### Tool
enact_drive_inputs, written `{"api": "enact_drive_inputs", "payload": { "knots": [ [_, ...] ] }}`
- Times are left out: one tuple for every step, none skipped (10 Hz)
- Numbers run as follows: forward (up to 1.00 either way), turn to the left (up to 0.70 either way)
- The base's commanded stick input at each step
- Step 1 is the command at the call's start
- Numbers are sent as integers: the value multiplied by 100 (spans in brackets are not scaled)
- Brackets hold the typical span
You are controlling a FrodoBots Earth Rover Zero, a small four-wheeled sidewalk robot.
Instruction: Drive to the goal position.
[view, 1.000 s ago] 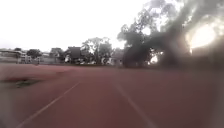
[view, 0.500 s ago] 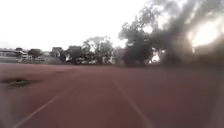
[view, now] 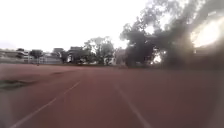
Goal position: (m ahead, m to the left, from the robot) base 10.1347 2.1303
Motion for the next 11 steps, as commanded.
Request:
{"api": "enact_drive_inputs", "payload": {
  "knots": [
    [70,0],
    [70,0],
    [70,0],
    [70,0],
    [70,0],
    [70,0],
    [70,0],
    [70,0],
    [70,0],
    [70,0],
    [70,0]
  ]
}}
